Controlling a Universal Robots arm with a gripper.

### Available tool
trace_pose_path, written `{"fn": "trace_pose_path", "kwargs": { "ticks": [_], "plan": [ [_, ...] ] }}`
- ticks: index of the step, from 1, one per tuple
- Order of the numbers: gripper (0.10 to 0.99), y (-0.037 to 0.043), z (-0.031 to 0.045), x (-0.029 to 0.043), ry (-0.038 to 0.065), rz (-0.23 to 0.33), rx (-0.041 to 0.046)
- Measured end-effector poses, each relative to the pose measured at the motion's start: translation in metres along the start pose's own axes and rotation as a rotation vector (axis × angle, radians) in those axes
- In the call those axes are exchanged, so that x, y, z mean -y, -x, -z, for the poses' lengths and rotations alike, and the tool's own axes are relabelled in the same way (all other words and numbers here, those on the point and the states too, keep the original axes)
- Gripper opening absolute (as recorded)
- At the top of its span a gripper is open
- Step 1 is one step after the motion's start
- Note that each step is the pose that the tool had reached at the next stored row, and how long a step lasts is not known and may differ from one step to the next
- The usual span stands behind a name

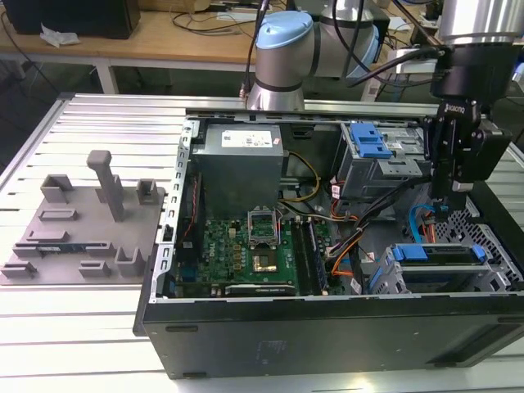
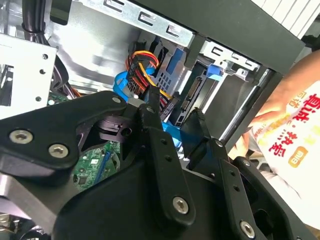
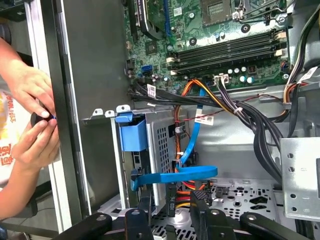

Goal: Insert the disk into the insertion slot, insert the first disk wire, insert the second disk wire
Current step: 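Insert the first disk wire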

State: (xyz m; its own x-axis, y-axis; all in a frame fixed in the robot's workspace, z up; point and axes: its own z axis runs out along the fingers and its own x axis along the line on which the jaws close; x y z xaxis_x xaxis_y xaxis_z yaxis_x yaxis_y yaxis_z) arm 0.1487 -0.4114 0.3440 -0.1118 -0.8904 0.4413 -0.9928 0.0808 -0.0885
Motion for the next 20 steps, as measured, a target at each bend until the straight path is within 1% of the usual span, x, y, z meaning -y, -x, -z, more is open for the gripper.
{"fn": "trace_pose_path", "kwargs": {
  "ticks": [3,6,8,9,10,11,14,16,20],
  "plan": [
    [0.443,0.0011,0.0001,-0.0001,-0.001,0.0,-0.0056],
    [0.443,0.0024,-0.0019,-0.0003,-0.002,0.001,-0.0154],
    [0.443,0.0034,-0.0026,-0.0005,-0.002,0.001,-0.0192],
    [0.427,0.0045,-0.0032,-0.0007,-0.003,0.001,-0.0233],
    [0.357,0.0054,-0.0035,-0.0008,-0.003,0.001,-0.0265],
    [0.357,0.0059,-0.0035,-0.0009,-0.003,0.001,-0.0285],
    [0.357,0.0093,-0.0024,-0.0012,-0.004,0.002,-0.0393],
    [0.357,0.0106,-0.0019,-0.0013,-0.005,0.002,-0.042],
    [0.357,0.0114,-0.0026,-0.0014,-0.005,0.002,-0.044]
  ]
}}
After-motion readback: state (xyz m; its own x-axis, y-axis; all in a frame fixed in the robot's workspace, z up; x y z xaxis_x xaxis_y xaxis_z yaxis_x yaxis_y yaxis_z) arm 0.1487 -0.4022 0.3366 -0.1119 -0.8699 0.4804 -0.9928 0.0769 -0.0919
